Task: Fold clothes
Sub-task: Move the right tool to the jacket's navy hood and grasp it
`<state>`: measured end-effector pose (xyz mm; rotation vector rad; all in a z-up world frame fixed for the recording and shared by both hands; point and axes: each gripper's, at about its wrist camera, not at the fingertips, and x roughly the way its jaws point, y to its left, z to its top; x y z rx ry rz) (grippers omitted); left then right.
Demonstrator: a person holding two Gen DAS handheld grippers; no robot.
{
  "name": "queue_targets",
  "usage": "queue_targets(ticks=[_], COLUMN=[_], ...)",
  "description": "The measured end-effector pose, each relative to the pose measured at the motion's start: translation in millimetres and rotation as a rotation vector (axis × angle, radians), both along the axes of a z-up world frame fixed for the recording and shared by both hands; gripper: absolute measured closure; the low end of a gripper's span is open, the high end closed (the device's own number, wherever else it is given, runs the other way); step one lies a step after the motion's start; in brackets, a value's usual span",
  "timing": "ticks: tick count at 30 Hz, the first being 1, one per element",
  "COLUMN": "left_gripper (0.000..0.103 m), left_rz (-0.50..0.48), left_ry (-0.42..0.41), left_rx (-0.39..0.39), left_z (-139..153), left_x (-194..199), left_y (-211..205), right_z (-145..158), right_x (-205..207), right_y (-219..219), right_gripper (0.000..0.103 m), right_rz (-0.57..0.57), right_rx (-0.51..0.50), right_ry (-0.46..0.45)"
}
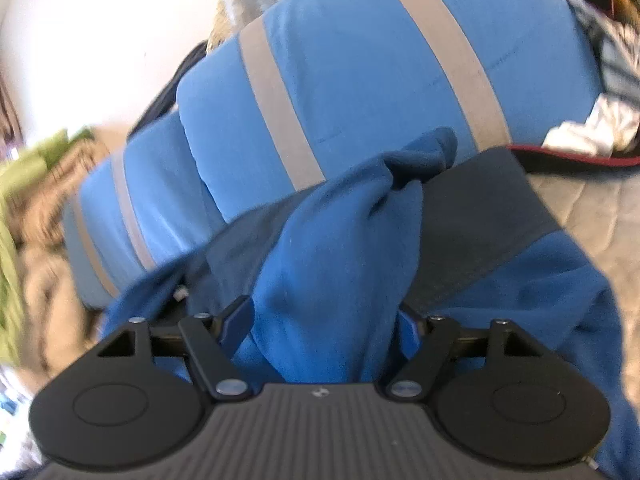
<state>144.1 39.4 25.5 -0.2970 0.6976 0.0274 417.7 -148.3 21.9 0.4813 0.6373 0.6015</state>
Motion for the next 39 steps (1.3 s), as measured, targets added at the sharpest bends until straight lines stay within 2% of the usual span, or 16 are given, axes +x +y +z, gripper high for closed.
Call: queue_targets(ticks=[1, 2, 3, 10, 14, 16, 18, 19, 20, 21, 25, 28, 34, 37, 38, 39], left_gripper=[0.003, 0.003, 0.003, 0.003, 0.003, 0.003, 0.003, 0.003, 0.003, 0.003, 0.003, 0.003, 0.003, 0.003, 0.003, 0.003], left_rz=[-0.001, 0.003, 0.009, 0.054, 0.064, 0.069, 0.077, 0.079, 0.078, 0.078, 0.084, 0.086, 0.087, 0.088, 0.092, 0.101], left_ry=[0.003, 0.004, 0.004, -0.006, -0.008, -0.004, -0.007, -0.008, -0.009, -0.008, 0.003, 0.004, 0.008, 0.003, -0.004, -0.014], left_rx=[0.003, 0.002, -0.002, -0.025, -0.031, -0.041, -0.046, -0.046, -0.046, -0.044, -0.043, -0.05, -0.059, -0.065, -0.07, -0.079], left_z=[-0.7, -0.9, -0.8, 3.2, 4.3, 5.0, 6.2, 6.6, 6.7, 6.6, 4.8, 4.3, 2.7, 2.9, 3.5, 4.7], left_x=[0.6, 1.1, 1.4, 1.4, -1.6, -2.4, -3.7, -4.0, -3.9, -3.8, -2.6, -1.7, 0.6, 0.6, -0.1, -1.3], left_y=[-0.4, 0.2, 1.5, 8.2, 10.2, 12.2, 13.4, 13.4, 13.2, 13.0, 13.6, 15.4, 16.8, 17.9, 19.3, 21.2], right_z=[-2.4, -3.6, -2.3, 38.8, 44.6, 40.9, 42.7, 45.3, 47.8, 50.0, 44.9, 31.3, 17.7, 12.4, 10.4, 11.7], right_x=[4.2, 6.0, 5.5, -57.2, -96.6, -108.5, -111.4, -110.1, -108.4, -105.3, -76.0, -57.7, -35.4, -32.3, -33.5, -34.9], right_y=[-2.2, -3.8, -3.6, 25.2, 39.6, 41.0, 34.5, 28.9, 23.3, 17.4, -8.2, -19.6, -6.8, 12.7, 17.0, 20.9], right_gripper=[0.048, 0.074, 0.09, 0.093, 0.093, 0.083, 0.045, 0.035, 0.017, 0.011, 0.011, 0.011, 0.022, 0.036, 0.052, 0.075], right_rz=[0.001, -0.003, -0.007, 0.186, 0.374, 0.416, 0.398, 0.37, 0.337, 0.287, 0.086, 0.015, 0.051, 0.079, 0.082, 0.088], right_rx=[0.042, 0.068, 0.064, -0.083, -0.162, -0.221, -0.235, -0.228, -0.218, -0.196, -0.034, 0.055, 0.165, 0.156, 0.143, 0.126], right_ry=[0.023, 0.046, 0.059, -0.096, -0.085, -0.063, -0.064, -0.071, -0.081, -0.095, -0.047, -0.002, 0.066, 0.09, 0.088, 0.072])
